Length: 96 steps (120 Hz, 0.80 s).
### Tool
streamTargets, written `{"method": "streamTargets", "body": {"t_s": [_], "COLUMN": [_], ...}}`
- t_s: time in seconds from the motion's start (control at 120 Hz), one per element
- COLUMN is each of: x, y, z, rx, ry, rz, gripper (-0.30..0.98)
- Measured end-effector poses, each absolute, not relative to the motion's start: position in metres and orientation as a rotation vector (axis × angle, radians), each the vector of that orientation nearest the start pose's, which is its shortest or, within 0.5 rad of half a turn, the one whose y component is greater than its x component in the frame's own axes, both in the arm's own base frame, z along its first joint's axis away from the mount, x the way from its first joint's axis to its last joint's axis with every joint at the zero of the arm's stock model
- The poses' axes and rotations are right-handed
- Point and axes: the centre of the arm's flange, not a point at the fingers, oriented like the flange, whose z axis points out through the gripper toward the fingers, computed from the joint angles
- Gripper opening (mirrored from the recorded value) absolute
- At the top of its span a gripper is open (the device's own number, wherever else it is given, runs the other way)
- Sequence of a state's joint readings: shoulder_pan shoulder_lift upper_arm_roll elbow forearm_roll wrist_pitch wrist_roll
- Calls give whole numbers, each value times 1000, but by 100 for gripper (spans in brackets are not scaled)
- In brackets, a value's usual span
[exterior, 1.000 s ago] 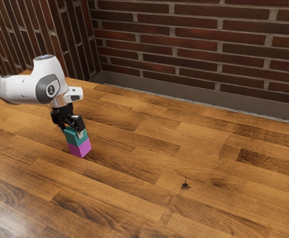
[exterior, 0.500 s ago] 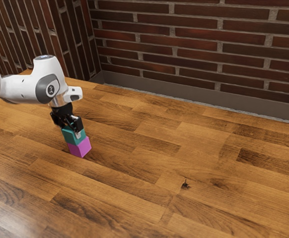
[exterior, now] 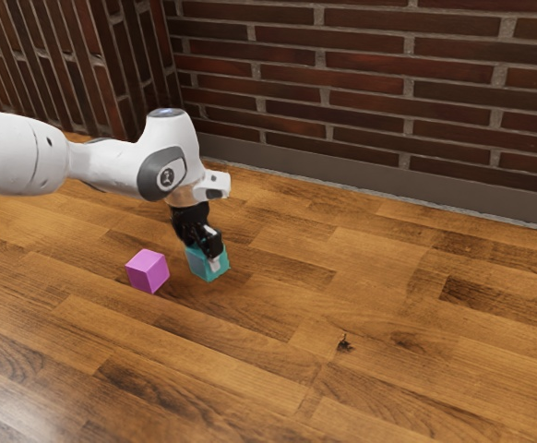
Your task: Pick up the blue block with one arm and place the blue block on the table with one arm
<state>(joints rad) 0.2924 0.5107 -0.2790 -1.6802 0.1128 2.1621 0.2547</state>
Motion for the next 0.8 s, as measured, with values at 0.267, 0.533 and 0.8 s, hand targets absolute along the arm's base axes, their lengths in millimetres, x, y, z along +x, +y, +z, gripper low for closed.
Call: {"method": "streamTargets", "body": {"t_s": [0.267,0.533,0.8], "x": [672,667,529], "y": [26,10,119], "z": [275,425,636], "rx": [-3180,-3111,-3017], "ry": [427,443,382], "rz": [89,-192,-136], "gripper": [43,61,66]}}
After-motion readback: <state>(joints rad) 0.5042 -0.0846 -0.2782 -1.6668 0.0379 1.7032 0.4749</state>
